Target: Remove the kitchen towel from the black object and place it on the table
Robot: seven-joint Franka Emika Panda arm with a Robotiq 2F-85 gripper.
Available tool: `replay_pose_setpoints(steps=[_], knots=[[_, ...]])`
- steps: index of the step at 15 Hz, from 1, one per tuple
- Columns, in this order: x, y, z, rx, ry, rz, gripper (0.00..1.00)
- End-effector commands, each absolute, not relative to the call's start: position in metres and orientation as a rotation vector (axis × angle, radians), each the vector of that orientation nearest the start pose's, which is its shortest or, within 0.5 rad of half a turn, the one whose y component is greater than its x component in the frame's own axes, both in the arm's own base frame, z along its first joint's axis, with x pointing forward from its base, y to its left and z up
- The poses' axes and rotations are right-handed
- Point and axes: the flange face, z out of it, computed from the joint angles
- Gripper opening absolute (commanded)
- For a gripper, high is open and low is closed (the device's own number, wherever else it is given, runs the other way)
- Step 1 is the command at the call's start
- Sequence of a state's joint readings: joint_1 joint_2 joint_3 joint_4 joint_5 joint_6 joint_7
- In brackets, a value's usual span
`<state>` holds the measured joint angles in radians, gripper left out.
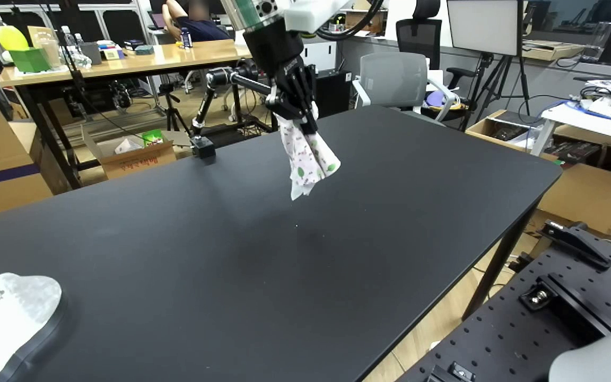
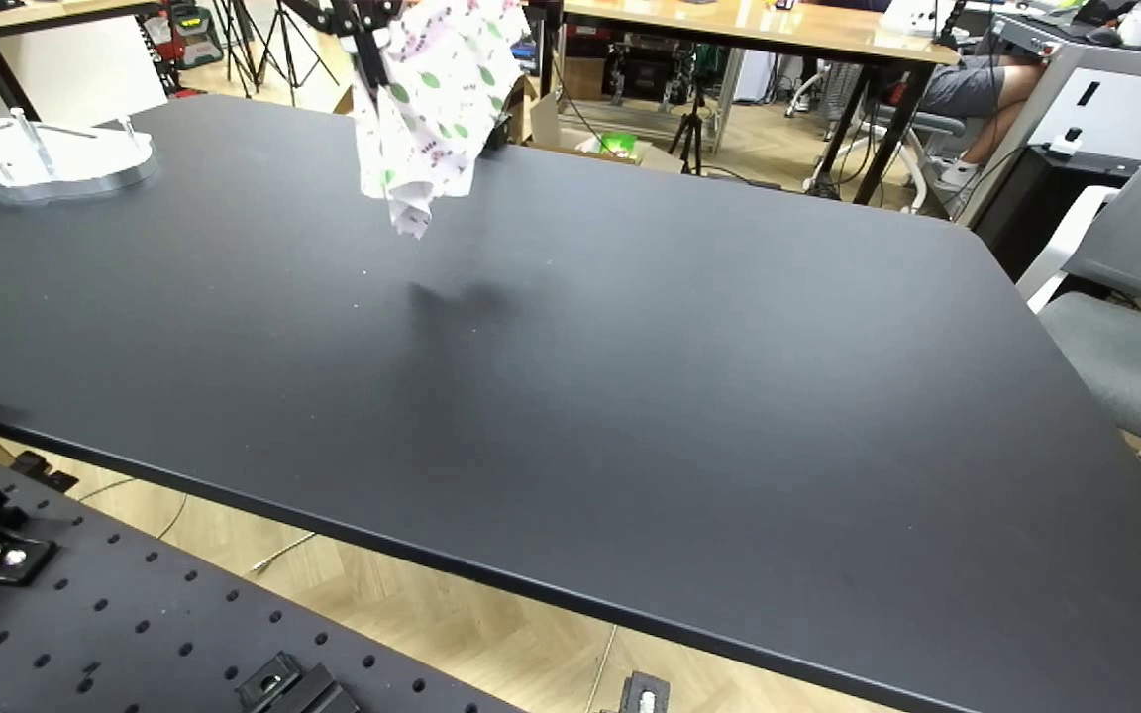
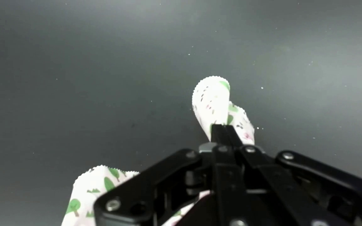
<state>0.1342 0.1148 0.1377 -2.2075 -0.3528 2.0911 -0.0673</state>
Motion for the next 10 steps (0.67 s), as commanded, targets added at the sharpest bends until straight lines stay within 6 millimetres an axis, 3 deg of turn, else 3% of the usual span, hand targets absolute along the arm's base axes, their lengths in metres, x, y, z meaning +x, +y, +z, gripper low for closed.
replay_pose_setpoints(steps=[1,5,10], knots=[[0.519,0.125,0.287,-3.34,-0.824,0.451,0.0],[0.524,0.142,0.26,-3.347,-0.821,0.491,0.0],[0.539,0.173,0.239,-3.417,-0.497,0.336,0.0]])
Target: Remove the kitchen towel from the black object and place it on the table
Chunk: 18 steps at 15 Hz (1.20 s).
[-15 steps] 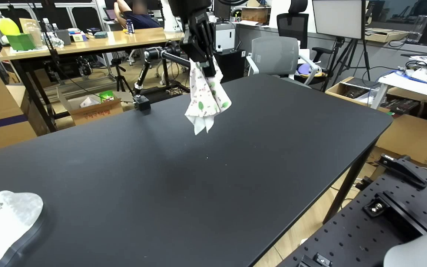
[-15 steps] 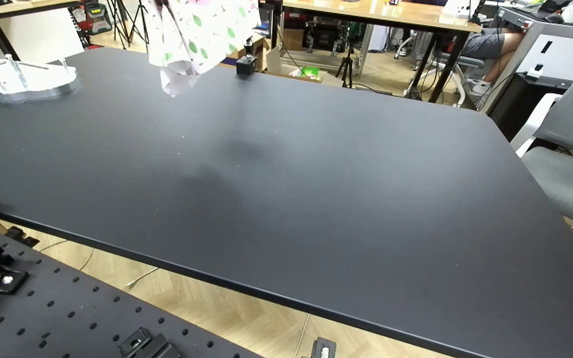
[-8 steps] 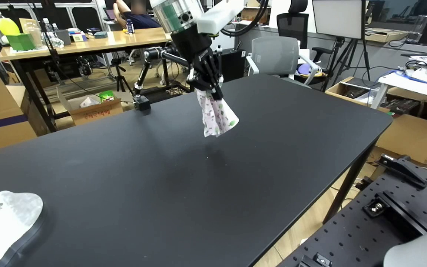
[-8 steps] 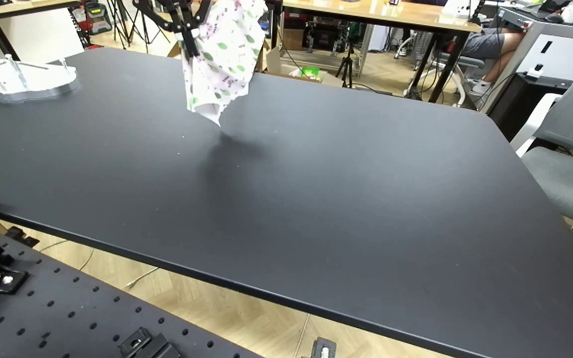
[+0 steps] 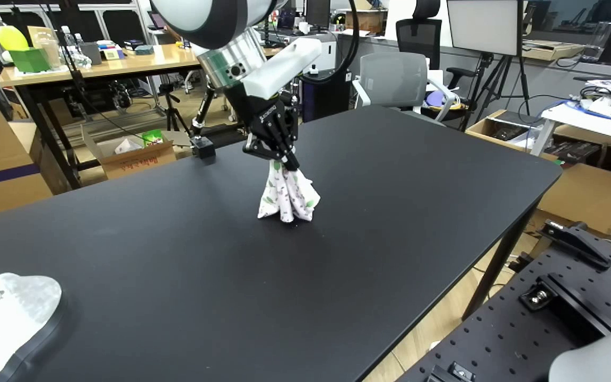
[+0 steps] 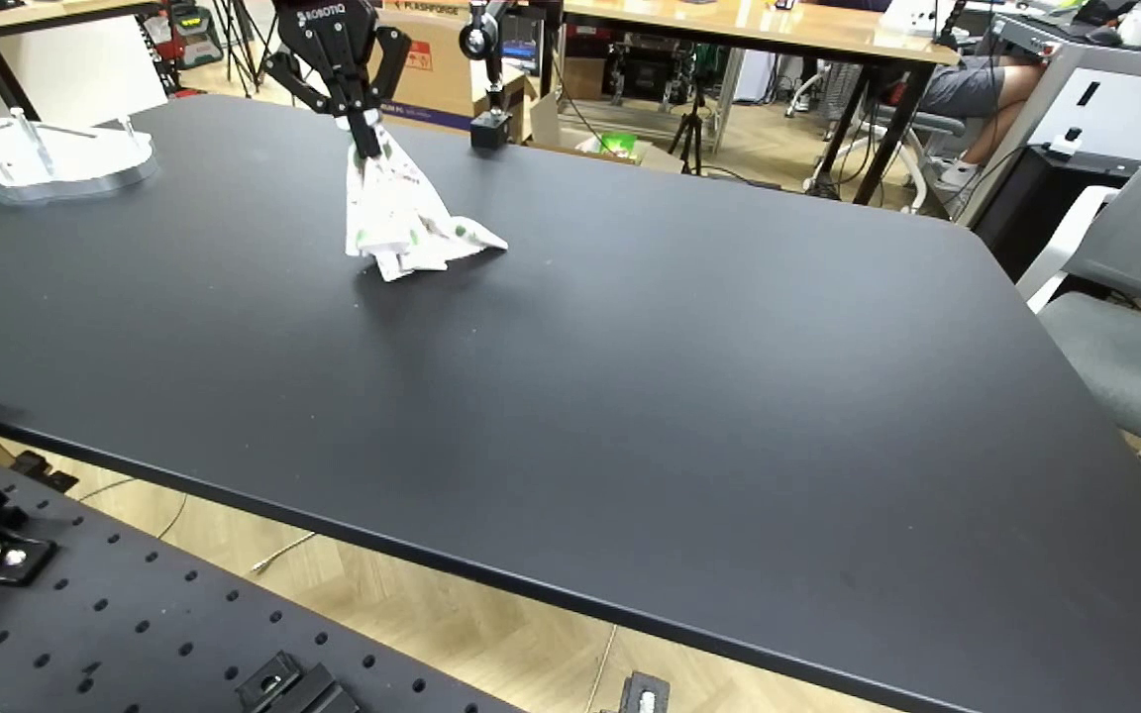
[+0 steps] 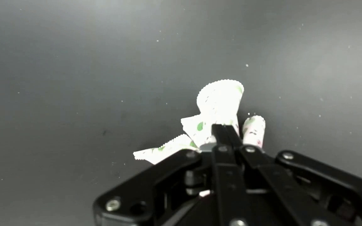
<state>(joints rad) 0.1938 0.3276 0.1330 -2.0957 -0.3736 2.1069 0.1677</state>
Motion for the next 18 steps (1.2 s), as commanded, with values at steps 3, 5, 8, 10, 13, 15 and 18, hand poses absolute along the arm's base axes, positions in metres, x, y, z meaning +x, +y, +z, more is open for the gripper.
replay_pose_setpoints(steps=[3,5,8,10,13,15,18], knots=[[0.544,0.181,0.238,-3.439,-0.428,0.299,0.34],[0.548,0.184,0.243,-3.465,-0.375,0.229,0.46],[0.553,0.192,0.253,-3.478,-0.281,0.138,0.67],[0.553,0.201,0.26,-3.458,-0.274,0.135,0.81],[0.549,0.222,0.271,-3.404,-0.329,0.144,0.99],[0.545,0.235,0.276,-3.345,-0.385,0.186,1.0],[0.544,0.237,0.266,-3.35,-0.388,0.169,1.0]])
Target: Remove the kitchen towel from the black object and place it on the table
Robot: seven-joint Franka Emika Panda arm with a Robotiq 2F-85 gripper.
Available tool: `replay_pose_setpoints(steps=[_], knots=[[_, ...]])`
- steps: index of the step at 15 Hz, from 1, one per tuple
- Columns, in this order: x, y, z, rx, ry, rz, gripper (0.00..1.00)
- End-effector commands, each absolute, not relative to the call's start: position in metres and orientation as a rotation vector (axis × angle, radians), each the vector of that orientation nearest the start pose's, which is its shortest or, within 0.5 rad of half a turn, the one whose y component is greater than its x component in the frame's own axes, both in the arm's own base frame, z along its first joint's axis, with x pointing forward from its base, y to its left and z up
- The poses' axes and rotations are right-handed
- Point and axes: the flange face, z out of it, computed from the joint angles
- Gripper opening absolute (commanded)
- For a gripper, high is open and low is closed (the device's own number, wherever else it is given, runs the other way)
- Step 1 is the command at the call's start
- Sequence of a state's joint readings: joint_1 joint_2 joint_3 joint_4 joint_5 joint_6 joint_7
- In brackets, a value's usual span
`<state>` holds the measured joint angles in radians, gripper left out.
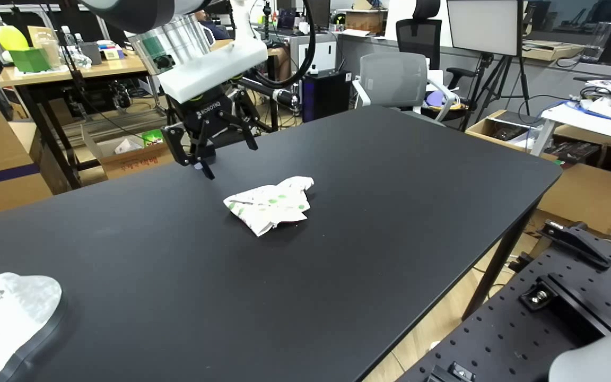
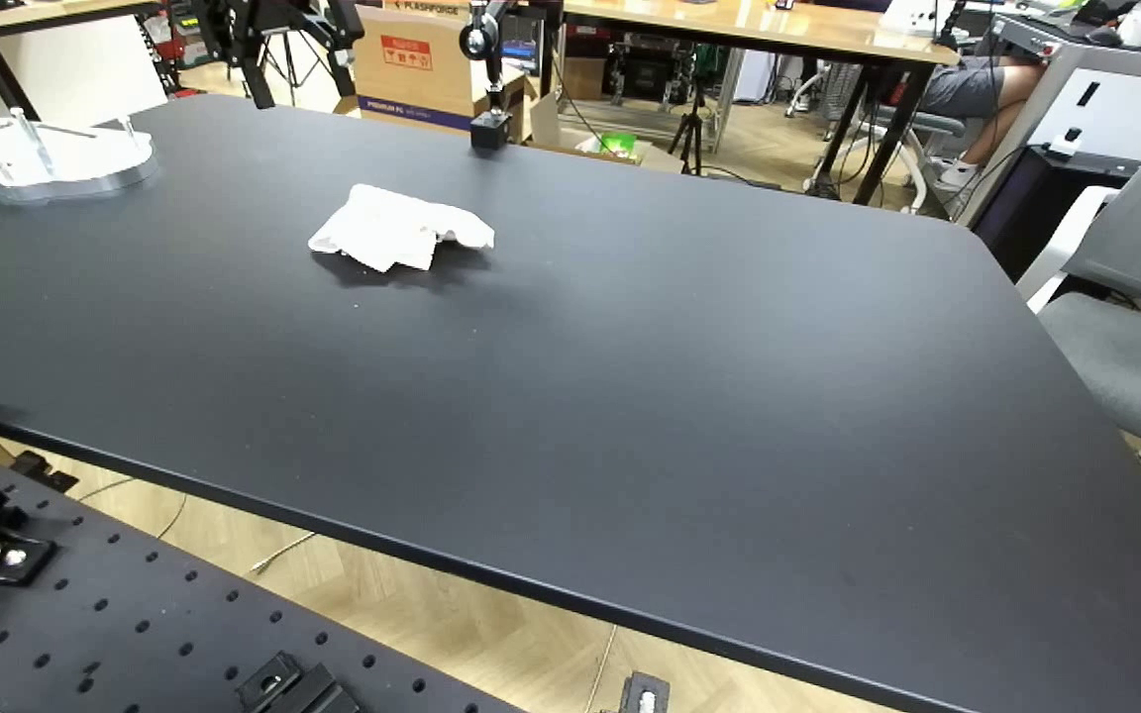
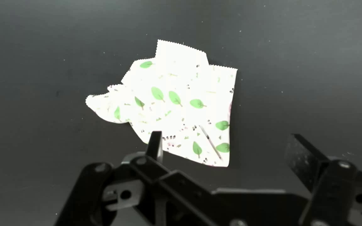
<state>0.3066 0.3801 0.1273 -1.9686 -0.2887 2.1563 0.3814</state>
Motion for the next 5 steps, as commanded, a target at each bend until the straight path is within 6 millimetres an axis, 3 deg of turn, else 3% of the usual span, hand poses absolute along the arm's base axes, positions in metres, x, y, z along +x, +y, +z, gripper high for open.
replay_pose_setpoints(steps=[1,5], knots=[[0.5437,0.238,0.2668,-3.348,-0.393,0.171,1.0],[0.5441,0.2369,0.2668,-3.345,-0.395,0.177,1.0]])
